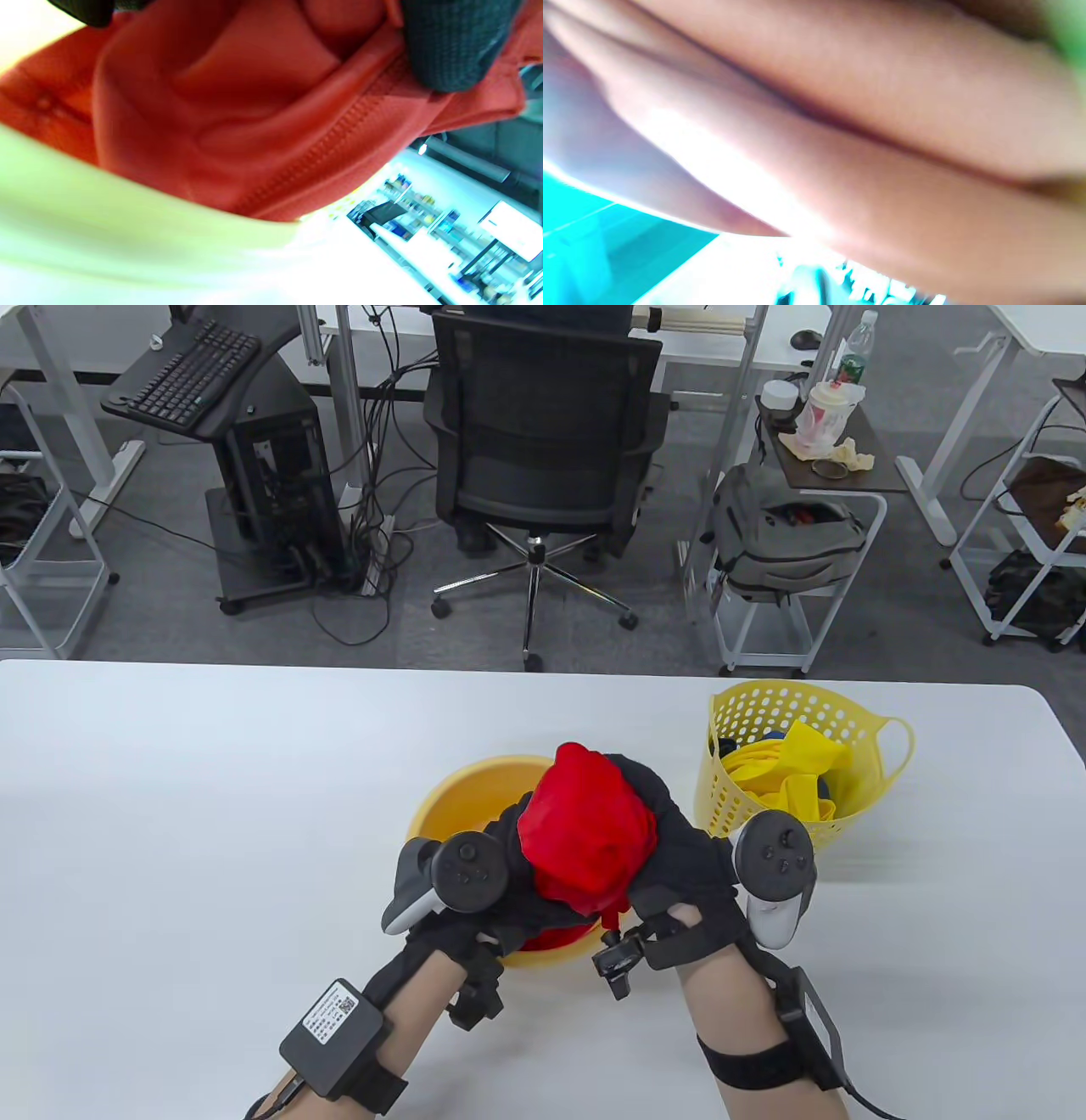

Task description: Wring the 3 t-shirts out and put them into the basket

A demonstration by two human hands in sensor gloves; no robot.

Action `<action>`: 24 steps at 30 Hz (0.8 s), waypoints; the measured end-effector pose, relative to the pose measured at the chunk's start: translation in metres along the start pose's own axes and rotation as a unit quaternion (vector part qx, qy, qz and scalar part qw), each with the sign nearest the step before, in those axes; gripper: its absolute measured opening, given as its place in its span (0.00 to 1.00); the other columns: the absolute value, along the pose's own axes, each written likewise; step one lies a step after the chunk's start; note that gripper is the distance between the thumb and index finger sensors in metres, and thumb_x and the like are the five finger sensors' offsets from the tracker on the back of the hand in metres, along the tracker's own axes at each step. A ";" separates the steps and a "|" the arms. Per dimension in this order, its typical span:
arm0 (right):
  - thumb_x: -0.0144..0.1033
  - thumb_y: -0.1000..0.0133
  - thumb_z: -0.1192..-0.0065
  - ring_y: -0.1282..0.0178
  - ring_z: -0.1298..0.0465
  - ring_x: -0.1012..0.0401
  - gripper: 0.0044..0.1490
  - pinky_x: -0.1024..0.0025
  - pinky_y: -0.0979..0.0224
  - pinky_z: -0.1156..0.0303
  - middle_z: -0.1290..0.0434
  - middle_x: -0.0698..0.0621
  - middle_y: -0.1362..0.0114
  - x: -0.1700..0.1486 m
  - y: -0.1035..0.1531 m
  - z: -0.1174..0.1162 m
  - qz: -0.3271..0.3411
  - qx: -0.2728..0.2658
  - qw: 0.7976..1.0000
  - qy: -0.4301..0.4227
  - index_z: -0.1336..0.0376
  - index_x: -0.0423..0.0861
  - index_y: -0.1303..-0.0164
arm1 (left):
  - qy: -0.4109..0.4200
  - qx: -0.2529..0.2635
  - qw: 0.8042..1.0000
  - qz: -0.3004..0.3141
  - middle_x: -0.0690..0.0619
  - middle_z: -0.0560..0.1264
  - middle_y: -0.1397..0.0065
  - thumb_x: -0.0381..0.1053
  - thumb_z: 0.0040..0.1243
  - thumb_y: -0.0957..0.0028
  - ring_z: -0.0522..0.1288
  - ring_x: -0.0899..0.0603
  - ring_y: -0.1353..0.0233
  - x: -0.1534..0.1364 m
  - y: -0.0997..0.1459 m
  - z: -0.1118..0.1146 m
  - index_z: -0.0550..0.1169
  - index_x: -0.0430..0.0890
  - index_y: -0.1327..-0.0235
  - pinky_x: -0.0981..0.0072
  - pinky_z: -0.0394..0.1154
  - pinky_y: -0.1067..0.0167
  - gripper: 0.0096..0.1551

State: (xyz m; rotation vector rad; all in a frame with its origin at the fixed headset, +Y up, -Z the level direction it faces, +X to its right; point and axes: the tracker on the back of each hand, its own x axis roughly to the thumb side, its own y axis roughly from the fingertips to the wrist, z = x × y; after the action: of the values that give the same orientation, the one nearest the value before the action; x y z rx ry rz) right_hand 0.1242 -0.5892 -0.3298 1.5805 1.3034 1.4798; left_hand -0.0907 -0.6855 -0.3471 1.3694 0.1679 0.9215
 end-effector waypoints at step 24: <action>0.64 0.26 0.51 0.45 0.21 0.41 0.60 0.60 0.45 0.18 0.53 0.21 0.18 -0.077 -0.020 -0.040 -0.118 0.208 0.926 -0.293 0.75 0.37 0.14 | 0.380 0.131 0.900 0.169 0.48 0.55 0.09 0.61 0.53 0.25 0.64 0.40 0.15 -0.007 0.022 -0.059 0.46 0.58 0.15 0.56 0.71 0.20 0.38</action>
State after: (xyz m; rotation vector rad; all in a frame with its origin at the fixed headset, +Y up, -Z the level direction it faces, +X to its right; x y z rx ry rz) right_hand 0.0888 -0.6612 -0.3686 1.8510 1.4207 0.5252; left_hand -0.1415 -0.6468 -0.3449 1.2320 0.6844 1.7576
